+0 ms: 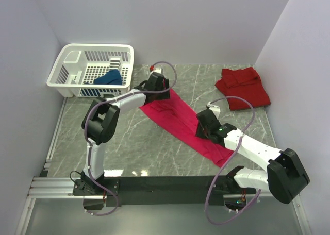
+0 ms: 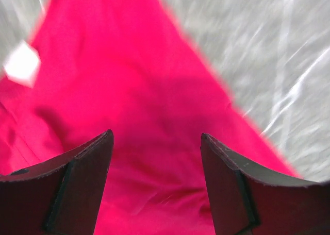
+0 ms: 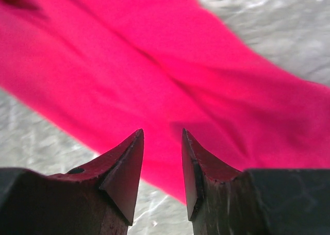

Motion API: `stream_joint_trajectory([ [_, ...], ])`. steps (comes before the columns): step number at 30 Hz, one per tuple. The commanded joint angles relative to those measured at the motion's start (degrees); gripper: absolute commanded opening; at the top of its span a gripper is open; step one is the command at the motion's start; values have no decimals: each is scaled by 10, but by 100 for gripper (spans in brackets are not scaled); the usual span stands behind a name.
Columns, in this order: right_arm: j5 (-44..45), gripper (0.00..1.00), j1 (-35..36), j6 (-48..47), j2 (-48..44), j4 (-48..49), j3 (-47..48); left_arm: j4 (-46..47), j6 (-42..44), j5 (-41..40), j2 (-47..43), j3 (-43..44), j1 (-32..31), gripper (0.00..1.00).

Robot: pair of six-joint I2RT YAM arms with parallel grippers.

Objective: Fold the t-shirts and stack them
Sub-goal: Fold the tshirt

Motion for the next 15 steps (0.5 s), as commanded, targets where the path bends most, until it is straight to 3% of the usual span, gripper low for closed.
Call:
stream_joint_trajectory([
  [1,30,43,-20,-13,-11,10,-9,8,-24,22,-5,-50,-1,74],
  [11,13,43,-41,-9,17,31,-32,13,-37,27,7,-88,-1,74],
  [15,8,37,-42,-4,17,38,-45,10,-35,24,13,-86,-1,74],
])
